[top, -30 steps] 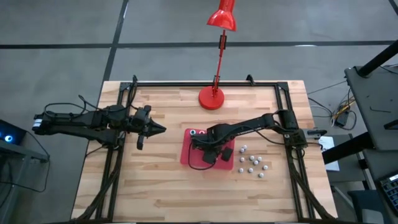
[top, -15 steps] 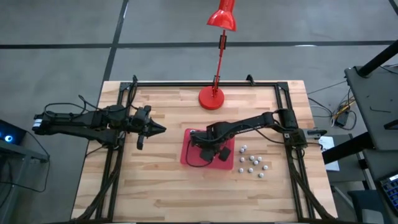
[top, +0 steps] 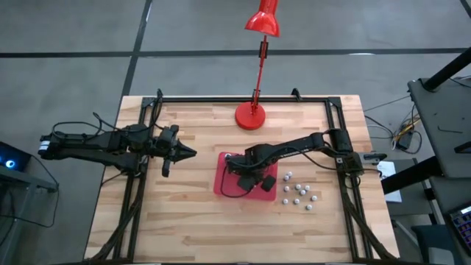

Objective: Pick & Place food coloring
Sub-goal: Put the small black food coloring bottle into the red bin

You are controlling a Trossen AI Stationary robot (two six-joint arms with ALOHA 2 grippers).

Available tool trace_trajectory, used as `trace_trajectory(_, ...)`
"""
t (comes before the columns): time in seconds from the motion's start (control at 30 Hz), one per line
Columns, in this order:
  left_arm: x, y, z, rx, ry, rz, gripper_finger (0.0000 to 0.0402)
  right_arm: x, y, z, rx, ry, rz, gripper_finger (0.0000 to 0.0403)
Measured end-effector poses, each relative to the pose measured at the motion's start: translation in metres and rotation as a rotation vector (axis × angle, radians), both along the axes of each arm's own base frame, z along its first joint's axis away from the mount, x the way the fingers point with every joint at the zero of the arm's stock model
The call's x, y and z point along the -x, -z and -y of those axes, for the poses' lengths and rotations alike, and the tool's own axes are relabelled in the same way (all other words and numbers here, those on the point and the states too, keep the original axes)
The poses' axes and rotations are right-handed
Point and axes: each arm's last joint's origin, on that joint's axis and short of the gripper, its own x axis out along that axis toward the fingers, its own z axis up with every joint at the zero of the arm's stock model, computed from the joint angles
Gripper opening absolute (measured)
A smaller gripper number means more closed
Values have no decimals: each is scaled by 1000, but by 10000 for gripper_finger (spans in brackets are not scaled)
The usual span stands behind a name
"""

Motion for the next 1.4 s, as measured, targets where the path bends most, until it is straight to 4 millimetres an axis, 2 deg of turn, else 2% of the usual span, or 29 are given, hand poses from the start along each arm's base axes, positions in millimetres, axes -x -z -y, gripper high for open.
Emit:
trace_trajectory(0.27, 0, 0, 0, 0, 0, 0, 0, -1, -1, 0, 20, -55, 15, 68)
trace_trajectory(0.6, 0, 0, 0, 2, 0, 0, 0, -8, -13, -6, 18, -88, 67, 68)
trace_trajectory(0.97, 0, 0, 0, 17, -2, -1, 0, -3, -13, -31, -13, -202, 53, 68)
trace_trajectory(1.4, 0, 0, 0, 15, -2, -1, 0, 0, -8, -31, -60, -207, 26, 68)
